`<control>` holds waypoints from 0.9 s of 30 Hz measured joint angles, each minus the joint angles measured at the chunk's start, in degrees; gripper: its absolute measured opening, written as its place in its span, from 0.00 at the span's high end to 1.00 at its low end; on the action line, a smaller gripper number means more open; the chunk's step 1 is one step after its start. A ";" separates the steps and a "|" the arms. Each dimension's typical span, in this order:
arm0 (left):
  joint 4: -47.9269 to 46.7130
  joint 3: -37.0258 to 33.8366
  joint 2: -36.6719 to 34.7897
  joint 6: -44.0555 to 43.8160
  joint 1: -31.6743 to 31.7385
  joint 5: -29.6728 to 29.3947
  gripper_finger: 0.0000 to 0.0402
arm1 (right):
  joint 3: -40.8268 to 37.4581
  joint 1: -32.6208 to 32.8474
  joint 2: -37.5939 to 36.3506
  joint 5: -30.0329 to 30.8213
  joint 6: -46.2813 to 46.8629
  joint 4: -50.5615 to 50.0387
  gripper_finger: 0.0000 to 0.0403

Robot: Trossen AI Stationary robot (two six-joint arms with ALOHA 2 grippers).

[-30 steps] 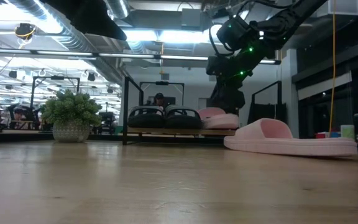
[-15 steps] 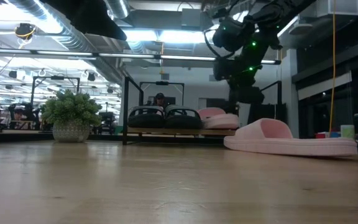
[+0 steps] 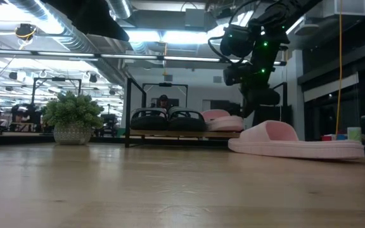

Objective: Pick and place slides into the shelf
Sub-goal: Put the left pink slide on the shelf

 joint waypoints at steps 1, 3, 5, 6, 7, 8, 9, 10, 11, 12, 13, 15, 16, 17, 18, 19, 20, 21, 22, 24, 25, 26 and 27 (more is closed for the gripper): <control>0.00 0.00 0.00 0.00 0.00 0.00 1.00 | 0.00 0.10 0.00 -0.02 0.12 -0.29 1.00; 0.00 0.00 0.00 -0.02 0.00 0.00 1.00 | 0.00 0.16 0.00 -0.07 0.17 -1.50 1.00; 0.00 0.00 0.00 0.00 0.00 0.02 1.00 | 0.00 0.15 0.00 -0.26 1.07 -2.97 1.00; 0.00 0.00 0.00 0.00 -0.01 0.02 1.00 | 0.00 0.14 0.00 -0.81 1.40 -3.65 1.00; 0.00 0.00 0.00 0.00 0.00 0.02 1.00 | -0.01 0.14 0.00 -1.82 1.64 -4.10 1.00; 0.00 0.00 0.00 0.00 0.00 0.02 1.00 | -0.02 0.14 0.00 -2.70 2.03 -4.25 1.00; 0.00 0.00 0.00 0.00 0.00 0.02 1.00 | -0.02 0.15 0.00 -3.50 2.56 -4.16 1.00; 0.00 0.00 0.00 0.00 0.00 0.02 1.00 | -0.02 0.16 0.00 -4.20 2.75 -3.92 1.00; 0.00 0.00 0.00 0.00 0.00 0.02 1.00 | -0.02 0.16 0.00 -4.83 2.89 -3.69 1.00; 0.00 0.00 0.00 0.00 0.00 0.02 1.00 | -0.02 0.16 0.00 -4.94 2.92 -3.50 1.00; 0.00 0.00 0.00 0.00 0.00 0.02 1.00 | -0.02 0.19 0.00 -4.97 2.92 -3.31 1.00; 0.00 0.00 0.00 0.00 -0.01 0.02 1.00 | -0.02 0.18 0.00 -5.95 2.87 -2.97 1.00; 0.00 0.00 0.00 0.00 0.00 0.02 1.00 | -0.02 0.16 0.00 -7.32 2.81 -2.83 1.00; 0.00 0.00 0.00 0.00 -0.02 0.02 1.00 | -0.02 0.16 0.07 -8.51 2.73 -2.69 1.00; 0.00 0.00 0.00 0.00 0.00 0.02 1.00 | -0.02 0.27 0.34 -9.25 2.70 -2.41 1.00; 0.00 0.00 0.00 0.00 0.00 0.02 1.00 | -0.02 0.45 0.67 -9.38 2.74 -2.28 1.00; 0.00 0.00 0.00 0.00 0.00 0.02 1.00 | -0.02 0.61 1.06 -9.47 2.73 -2.41 1.00; 0.00 0.00 0.00 0.00 0.00 0.02 1.00 | -0.02 0.85 1.45 -9.65 2.71 -2.32 1.00; 0.00 0.00 0.00 0.00 0.00 0.02 1.00 | -0.02 1.02 1.85 -10.42 2.65 -1.96 1.00; 0.00 0.00 0.00 0.00 0.00 0.02 1.00 | -0.04 1.35 2.67 -12.17 2.66 -0.42 1.00; 0.00 0.00 0.00 0.00 0.00 0.02 1.00 | -0.07 1.57 2.89 -12.87 2.63 0.52 1.00; 0.00 0.00 0.00 0.00 0.00 0.02 1.00 | -0.07 1.82 2.97 -12.98 2.39 1.55 1.00; 0.00 0.00 0.00 0.00 0.00 0.02 1.00 | -0.07 2.01 2.97 -13.06 1.97 2.44 1.00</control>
